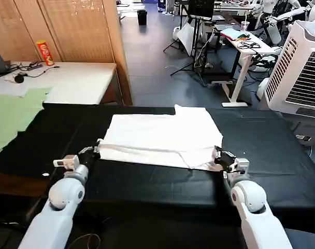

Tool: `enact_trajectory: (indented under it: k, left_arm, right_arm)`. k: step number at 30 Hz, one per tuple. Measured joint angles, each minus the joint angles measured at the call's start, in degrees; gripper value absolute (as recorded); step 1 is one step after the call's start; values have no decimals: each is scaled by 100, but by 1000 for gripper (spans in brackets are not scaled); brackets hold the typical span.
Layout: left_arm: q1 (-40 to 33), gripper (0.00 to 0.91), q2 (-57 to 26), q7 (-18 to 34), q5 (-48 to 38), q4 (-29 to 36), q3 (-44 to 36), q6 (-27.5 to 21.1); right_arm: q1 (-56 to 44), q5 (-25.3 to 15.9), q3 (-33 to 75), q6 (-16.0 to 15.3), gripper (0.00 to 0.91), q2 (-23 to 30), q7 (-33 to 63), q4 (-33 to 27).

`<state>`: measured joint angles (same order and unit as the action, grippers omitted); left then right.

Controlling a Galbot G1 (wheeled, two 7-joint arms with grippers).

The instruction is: Fold and organize the clothes.

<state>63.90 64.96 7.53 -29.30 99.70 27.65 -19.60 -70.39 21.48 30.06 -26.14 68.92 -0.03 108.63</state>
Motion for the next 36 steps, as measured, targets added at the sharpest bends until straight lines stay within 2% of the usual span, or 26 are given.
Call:
enact_trajectory:
  k: [4, 11, 14, 17, 18, 19, 21, 22, 23, 24, 25, 26, 27, 28, 36]
  left_arm:
    - [193, 878, -21, -103, 5, 116, 94, -12]
    - [503, 878, -28, -203, -66, 246, 165, -46]
    - [525, 868, -18, -217, -199, 226, 170, -85]
    - [526, 731, -17, -269, -306, 167, 171, -130]
    - [521, 644, -16, -280, -316, 141, 171, -138]
    - [515, 488, -16, -293, -321, 116, 170, -142]
    - [509, 410, -16, -313, -360, 73, 170, -157]
    - [508, 361, -17, -322, -376, 58, 170, -171]
    - [509, 361, -18, -327, -383, 44, 169, -185]
    - [513, 166, -17, -329, -384, 31, 166, -195]
    - [522, 137, -18, -332, -381, 18, 165, -200]
    - [532, 78, -18, -336, -373, 8, 162, -203]
    - [542, 39, -18, -343, -368, -2, 159, -214]
    - [551, 0, -18, -349, -361, -10, 156, -220]
    - [634, 0, -82, -348, -339, 61, 144, -235]
  right_arm:
    - [-459, -148, 147, -32, 878, -10, -43, 419]
    - [-949, -174, 291, -21, 878, 29, -38, 540]
    - [-968, -162, 299, -10, 800, 52, -32, 519]
    - [-963, -162, 281, -5, 751, 89, -22, 462]
    - [-963, -162, 272, -3, 673, 100, -22, 449]
    - [-959, -162, 263, -3, 624, 111, -23, 432]
    - [-946, -177, 232, -2, 566, 142, -24, 387]
    - [-945, -180, 219, -2, 497, 159, -25, 361]
    - [-944, -181, 205, -2, 478, 171, -26, 345]
    - [-944, -183, 196, -1, 302, 181, -27, 329]
    - [-943, -183, 187, 4, 254, 193, -28, 317]
    - [-940, -184, 183, 10, 127, 200, -31, 310]
    - [-936, -184, 183, 14, 78, 201, -30, 308]
    - [-931, -184, 184, 16, 68, 201, -29, 309]
    - [-910, -140, 200, -136, 68, 85, 140, 368]
